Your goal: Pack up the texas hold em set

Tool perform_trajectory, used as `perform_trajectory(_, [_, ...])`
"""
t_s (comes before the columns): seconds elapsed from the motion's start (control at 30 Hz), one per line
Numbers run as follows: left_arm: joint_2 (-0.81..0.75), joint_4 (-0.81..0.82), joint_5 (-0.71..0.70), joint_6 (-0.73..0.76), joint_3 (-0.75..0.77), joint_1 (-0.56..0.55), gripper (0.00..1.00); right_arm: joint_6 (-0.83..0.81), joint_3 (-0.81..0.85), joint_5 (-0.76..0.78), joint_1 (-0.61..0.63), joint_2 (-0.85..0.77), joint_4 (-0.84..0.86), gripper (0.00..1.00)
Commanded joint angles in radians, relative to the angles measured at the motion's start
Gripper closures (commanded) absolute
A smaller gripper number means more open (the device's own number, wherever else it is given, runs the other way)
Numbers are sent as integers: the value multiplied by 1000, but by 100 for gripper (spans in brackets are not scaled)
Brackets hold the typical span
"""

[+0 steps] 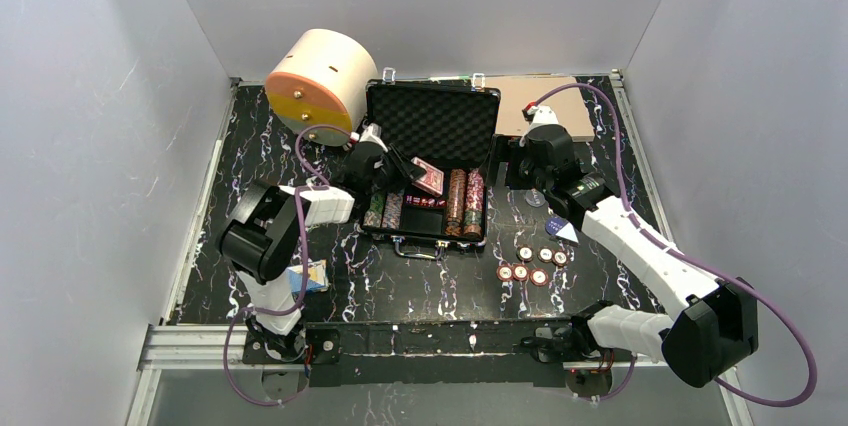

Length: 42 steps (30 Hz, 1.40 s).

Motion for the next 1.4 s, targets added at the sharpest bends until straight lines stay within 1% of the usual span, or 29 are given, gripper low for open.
perform_trajectory(0.0, [-39,65,-30,-42,-29,-4,100,-12,11,-17,-5,-16,43,6])
perform_trajectory(0.13, [-16,86,-28,-48,-35,-9,100,-7,10,-28,-5,-14,45,6])
perform_trajectory(0.33, [87,111,70,-59,40,-34,100,-1,13,-23,-5,-9,32,7])
perform_trajectory(0.37, [96,111,79,-60,49,-37,100,3,14,-19,-5,-11,31,7])
perform_trajectory(0.4, [102,115,86,-63,55,-38,96,5,13,-20,-5,-14,35,7])
perform_trajectory(0.47, [106,117,91,-50,59,-38,83,4,9,-26,-5,-26,47,7])
perform_trajectory(0.5, [104,116,89,-44,60,-38,71,4,6,-26,-5,-31,53,7])
perform_trajectory(0.53, [100,115,88,-39,62,-38,57,2,3,-26,-5,-35,56,7])
perform_trajectory(0.57, [92,111,83,-36,64,-38,47,1,1,-26,-5,-37,57,7])
perform_trajectory(0.63, [68,80,69,-22,71,-38,33,0,2,-25,-5,-36,54,7])
perform_trajectory(0.67, [47,54,52,-18,72,-42,14,1,3,-23,-5,-35,50,7])
perform_trajectory(0.7, [24,28,26,-16,67,-48,3,3,2,-25,-5,-38,49,7])
perform_trajectory(0.73, [-2,-9,-6,-13,61,-57,2,3,0,-31,-5,-42,54,7])
perform_trajectory(0.87, [-85,-163,-109,9,66,-74,2,15,-25,-55,-5,-64,94,7])
perform_trajectory(0.9, [-93,-202,-124,22,85,-74,2,17,-29,-57,-5,-68,99,7])
perform_trajectory(0.93, [-97,-278,-168,40,110,-74,2,17,-31,-58,-6,-70,102,7])
perform_trajectory(1.07, [-89,-503,-253,81,212,-78,2,15,-32,-57,-5,-70,97,7])
perform_trajectory(1.27, [-88,-588,-294,191,265,-91,2,11,-41,-59,-5,-75,100,7])
perform_trajectory(1.3, [-84,-594,-294,195,268,-92,5,11,-44,-64,-5,-75,102,7])
perform_trajectory(1.33, [-79,-596,-293,198,270,-92,10,13,-45,-63,-6,-75,104,7])
perform_trajectory(1.37, [-73,-599,-293,196,271,-92,17,13,-45,-65,-5,-74,104,7])
